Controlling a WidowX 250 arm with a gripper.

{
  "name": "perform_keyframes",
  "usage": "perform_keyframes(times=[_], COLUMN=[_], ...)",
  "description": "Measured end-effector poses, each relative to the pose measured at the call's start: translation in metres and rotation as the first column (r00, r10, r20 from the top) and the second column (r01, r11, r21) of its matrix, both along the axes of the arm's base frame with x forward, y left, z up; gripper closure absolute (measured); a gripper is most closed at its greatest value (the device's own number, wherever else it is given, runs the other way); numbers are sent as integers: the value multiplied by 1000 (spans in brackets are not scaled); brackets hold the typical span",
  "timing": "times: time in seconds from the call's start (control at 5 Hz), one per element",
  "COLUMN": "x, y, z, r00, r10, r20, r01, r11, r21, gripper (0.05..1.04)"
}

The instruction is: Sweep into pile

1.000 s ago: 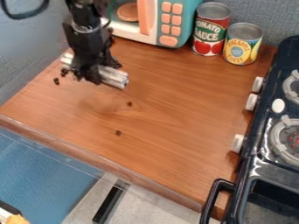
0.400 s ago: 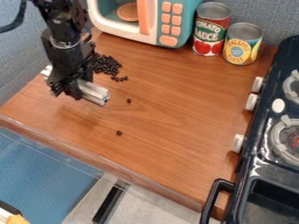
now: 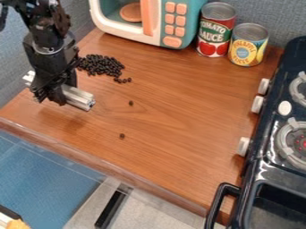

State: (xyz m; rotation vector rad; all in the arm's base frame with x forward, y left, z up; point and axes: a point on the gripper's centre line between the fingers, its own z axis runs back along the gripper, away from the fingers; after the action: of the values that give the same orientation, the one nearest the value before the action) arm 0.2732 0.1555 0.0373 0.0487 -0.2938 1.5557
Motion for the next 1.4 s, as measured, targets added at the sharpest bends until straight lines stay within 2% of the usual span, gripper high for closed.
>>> perform_keyframes(times=[0.2, 0.6, 1.0, 1.4], x=[-7, -1, 15, 36], y=[8, 14, 18, 17], z=[-12, -26, -26, -27], r00=[999, 997, 997, 997], r10=[28, 23, 30, -4], r20=[-42, -76, -72, -74], r01=[-29, -24, -31, 5], r11=[999, 1000, 999, 1000], r21=[-17, -17, -17, 8], gripper=[689, 689, 689, 689])
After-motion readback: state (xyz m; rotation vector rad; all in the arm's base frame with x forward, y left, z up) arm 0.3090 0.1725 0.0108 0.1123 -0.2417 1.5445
